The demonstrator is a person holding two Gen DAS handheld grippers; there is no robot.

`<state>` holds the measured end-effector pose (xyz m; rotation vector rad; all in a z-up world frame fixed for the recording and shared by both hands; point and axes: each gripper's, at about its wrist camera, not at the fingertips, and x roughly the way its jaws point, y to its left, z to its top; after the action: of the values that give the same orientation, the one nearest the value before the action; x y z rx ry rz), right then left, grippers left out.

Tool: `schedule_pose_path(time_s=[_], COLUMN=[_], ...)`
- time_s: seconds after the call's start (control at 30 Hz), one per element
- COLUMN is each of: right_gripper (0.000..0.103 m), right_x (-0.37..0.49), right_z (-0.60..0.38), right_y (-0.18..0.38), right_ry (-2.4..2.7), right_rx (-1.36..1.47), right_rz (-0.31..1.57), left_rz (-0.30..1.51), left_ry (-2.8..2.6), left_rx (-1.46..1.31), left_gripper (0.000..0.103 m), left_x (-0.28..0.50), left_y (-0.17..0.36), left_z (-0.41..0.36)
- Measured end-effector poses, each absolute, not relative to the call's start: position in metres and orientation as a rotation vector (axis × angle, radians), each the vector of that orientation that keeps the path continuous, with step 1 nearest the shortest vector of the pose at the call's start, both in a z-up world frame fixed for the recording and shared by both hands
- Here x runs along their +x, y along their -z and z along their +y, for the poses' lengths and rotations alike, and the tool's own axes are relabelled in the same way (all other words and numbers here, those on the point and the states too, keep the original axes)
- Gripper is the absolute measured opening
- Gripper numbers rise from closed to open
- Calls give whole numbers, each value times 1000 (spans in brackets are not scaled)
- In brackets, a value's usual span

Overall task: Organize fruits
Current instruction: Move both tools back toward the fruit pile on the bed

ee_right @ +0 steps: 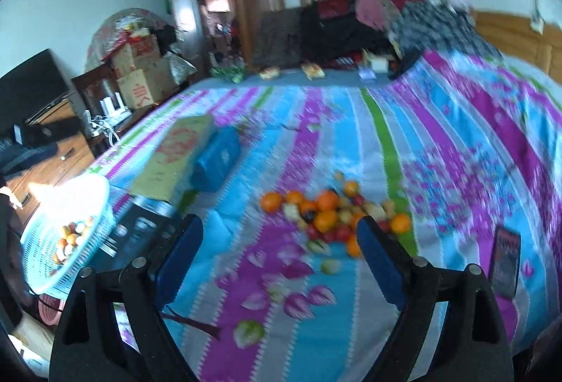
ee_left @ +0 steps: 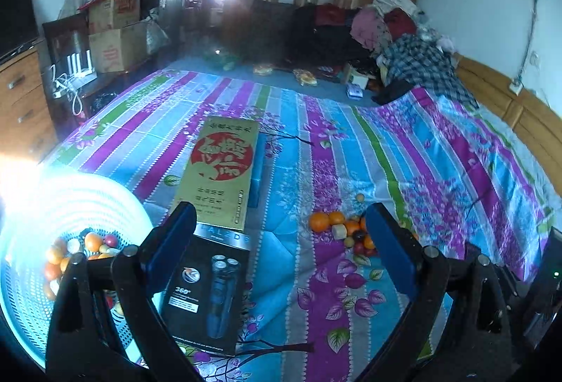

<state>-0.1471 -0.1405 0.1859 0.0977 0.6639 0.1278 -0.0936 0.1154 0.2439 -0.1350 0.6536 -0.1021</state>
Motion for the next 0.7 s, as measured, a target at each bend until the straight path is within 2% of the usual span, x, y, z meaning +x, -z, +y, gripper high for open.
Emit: schedule_pose_path(time_s=[0.17, 0.43, 0.53, 0.6, 0.7], right_gripper=[69, 69, 69, 76, 85], right_x=[-145, -128, -120, -113, -99], right_z=[-187, -243, -270, -270, -234], right_y=[-130, -74, -106, -142, -222], right_ry=[-72, 57, 85, 52, -175], right_rx=[162, 210, 327, 321, 163], right_rz=[790, 950, 967, 961, 934], left_rz=[732, 1002, 1084, 1081, 1060], left_ry=[203, 270, 259, 246, 219], left_rx=[-81, -33, -64, -44, -48], left_gripper=[98, 96, 95, 95, 95], left_x=[-70, -11, -16, -23, -27], left_y=[-208, -81, -56, -57, -67], left_z=[76, 16, 19, 23, 37])
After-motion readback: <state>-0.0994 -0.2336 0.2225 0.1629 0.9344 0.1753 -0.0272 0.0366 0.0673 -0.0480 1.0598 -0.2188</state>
